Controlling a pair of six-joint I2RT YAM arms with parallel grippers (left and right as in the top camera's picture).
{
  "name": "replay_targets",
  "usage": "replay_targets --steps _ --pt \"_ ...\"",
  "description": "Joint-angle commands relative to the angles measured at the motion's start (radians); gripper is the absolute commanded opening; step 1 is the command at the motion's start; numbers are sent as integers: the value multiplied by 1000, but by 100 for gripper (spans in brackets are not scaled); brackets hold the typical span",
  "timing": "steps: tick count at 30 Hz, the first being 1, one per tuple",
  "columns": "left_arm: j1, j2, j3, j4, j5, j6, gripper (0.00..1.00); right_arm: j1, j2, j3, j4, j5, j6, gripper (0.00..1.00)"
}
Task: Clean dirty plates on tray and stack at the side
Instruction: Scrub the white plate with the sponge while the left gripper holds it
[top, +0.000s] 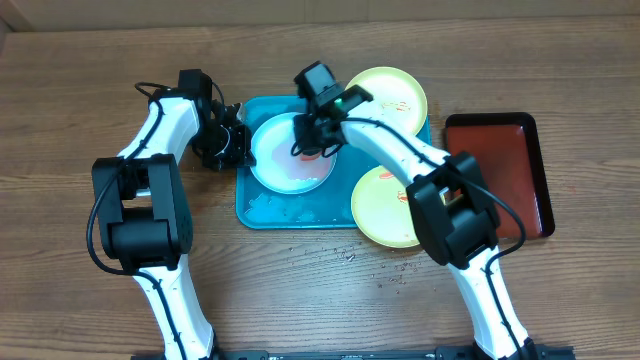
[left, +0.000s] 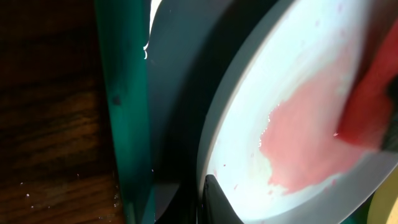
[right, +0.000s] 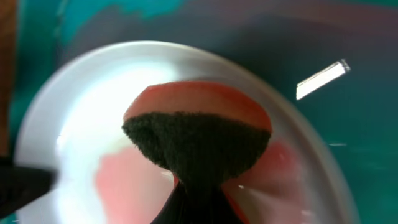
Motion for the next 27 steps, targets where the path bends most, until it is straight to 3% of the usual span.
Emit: replay_targets --steps 1,10,16,21,27 --pt "1 9 0 0 5 -2 4 40 46 -14 13 -78 43 4" --pt "1 9 0 3 8 -2 4 60 60 30 -91 -351 -12 4" --pt "1 9 0 5 8 -2 4 50 60 117 -276 -365 -115 4" --pt "2 9 0 5 7 -2 4 38 60 129 -355 -136 -127 4" --pt "2 9 0 5 7 -1 4 18 60 129 -371 238 3 4"
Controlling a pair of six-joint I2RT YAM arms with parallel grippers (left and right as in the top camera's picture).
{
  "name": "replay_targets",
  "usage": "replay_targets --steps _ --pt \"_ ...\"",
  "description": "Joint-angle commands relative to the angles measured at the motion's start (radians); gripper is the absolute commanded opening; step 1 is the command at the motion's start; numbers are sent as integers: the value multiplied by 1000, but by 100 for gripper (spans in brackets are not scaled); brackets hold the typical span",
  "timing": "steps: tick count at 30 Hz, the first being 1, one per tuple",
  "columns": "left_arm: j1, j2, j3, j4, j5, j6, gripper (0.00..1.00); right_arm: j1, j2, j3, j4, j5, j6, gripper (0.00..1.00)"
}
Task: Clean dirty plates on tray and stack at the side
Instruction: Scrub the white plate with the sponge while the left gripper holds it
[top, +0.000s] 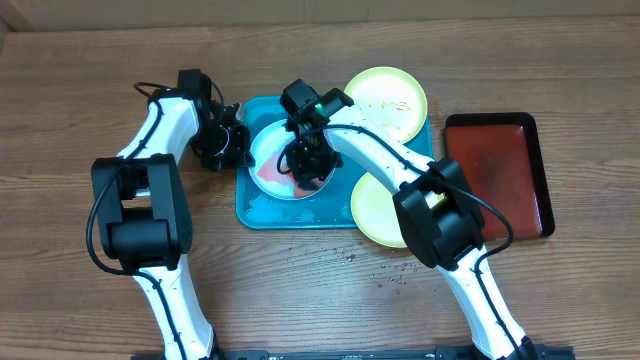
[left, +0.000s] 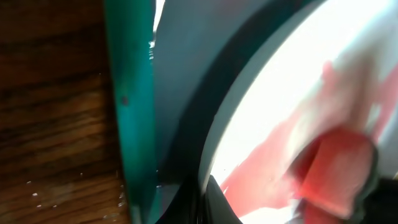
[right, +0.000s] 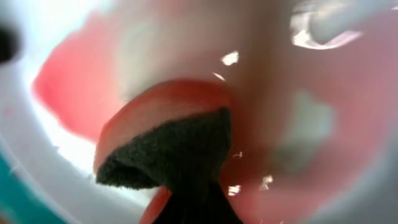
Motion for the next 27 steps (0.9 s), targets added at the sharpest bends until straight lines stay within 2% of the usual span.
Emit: replay_targets --steps 1,6,15,22,27 --pt "-2 9 0 1 18 -2 4 -30 12 15 -2 323 99 4" --pt "-2 9 0 1 15 -2 4 -33 12 15 10 448 198 4" --pt "-2 9 0 1 16 5 4 -18 13 14 199 435 219 4" --pt "-2 9 0 1 16 5 4 -5 14 -11 337 150 219 4" --pt "-2 9 0 2 16 5 4 -5 14 -57 366 10 219 4"
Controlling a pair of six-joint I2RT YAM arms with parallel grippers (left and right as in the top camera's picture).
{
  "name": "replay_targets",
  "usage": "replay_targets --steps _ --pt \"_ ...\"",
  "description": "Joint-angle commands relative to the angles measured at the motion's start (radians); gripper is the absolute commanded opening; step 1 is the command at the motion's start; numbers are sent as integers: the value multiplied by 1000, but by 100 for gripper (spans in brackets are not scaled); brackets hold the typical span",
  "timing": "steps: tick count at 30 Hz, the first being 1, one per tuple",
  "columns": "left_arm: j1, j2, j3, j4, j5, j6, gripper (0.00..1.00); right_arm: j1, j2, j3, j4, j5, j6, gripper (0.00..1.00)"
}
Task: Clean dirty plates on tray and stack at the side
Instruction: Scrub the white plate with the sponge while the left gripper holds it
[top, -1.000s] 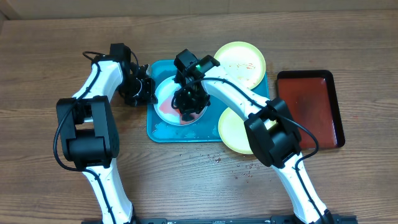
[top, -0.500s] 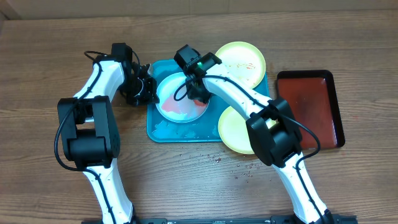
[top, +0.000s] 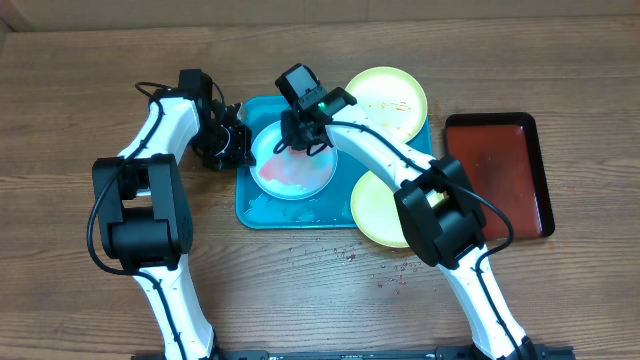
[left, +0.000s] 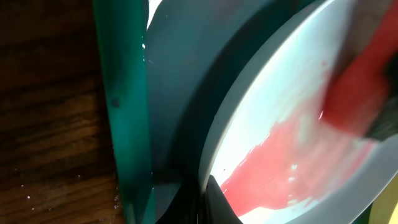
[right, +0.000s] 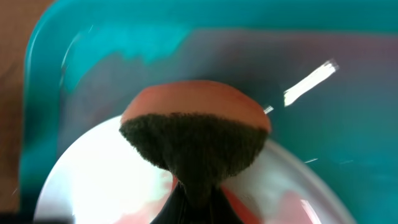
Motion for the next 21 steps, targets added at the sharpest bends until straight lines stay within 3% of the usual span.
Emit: replay_targets --steps 1,11,15,21 --pt "0 9 0 1 10 5 4 5 14 -38 0 -153 8 4" --pt "0 9 0 8 12 5 4 0 13 -43 -129 -434 -174 4" --pt "0 9 0 8 12 5 4 -29 13 -29 -262 -399 -237 4" --pt "0 9 0 8 12 5 4 -93 13 -11 -355 -165 -174 4"
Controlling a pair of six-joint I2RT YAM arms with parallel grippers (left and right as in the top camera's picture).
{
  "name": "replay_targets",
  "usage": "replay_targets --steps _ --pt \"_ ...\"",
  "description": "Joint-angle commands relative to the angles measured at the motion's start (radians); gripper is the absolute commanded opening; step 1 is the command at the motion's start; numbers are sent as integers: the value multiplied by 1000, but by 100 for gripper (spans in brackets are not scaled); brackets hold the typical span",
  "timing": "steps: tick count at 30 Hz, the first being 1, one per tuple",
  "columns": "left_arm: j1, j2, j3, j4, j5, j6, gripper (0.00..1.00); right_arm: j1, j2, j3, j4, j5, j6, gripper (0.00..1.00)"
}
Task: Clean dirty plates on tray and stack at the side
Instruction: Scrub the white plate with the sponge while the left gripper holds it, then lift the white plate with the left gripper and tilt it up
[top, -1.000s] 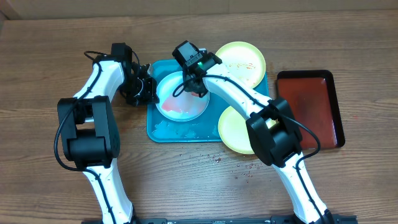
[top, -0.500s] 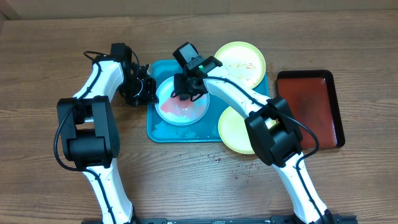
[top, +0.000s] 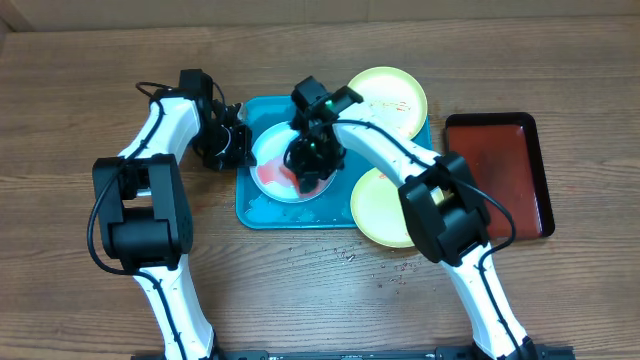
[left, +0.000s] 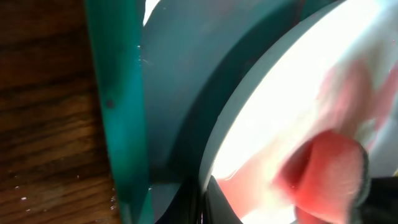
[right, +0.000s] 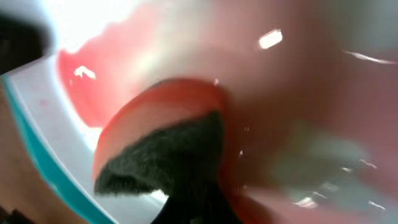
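A white plate (top: 272, 150) smeared with red lies in the teal tray (top: 262, 208). My left gripper (top: 228, 146) is shut on the plate's left rim (left: 214, 155), one finger under it and one on top. My right gripper (top: 312, 165) is shut on a red sponge with a dark scrub side (right: 165, 155), pressed onto the plate's wet red middle (right: 298, 81). The sponge (left: 329, 177) also shows in the left wrist view. Two yellow plates (top: 390, 95) (top: 385, 210) lie at the tray's right side.
A dark red tray (top: 505, 175) sits on the wooden table at the far right. Crumbs and droplets (top: 345, 255) are scattered on the wood in front of the teal tray.
My right gripper with the sponge has moved from the plate's far rim to its middle, toward the near side. The left gripper has kept its hold on the rim.
The sponge was first at the plate's far right part, then on its near middle over a red smear, then at the far rim, and now it is back on the middle. The left gripper held the plate's left rim throughout.
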Motion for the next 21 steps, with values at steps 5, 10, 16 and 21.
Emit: replay_targets --steps 5,10,16,21 --pt "1 9 0 7 10 4 4 -82 13 8 20 329 131 4" --pt "1 9 0 8 10 4 4 -67 13 3 131 364 133 4" --pt "1 9 0 10 10 4 4 -13 15 -10 245 278 127 4" --pt "1 9 0 10 10 4 4 19 15 -10 269 169 124 4"
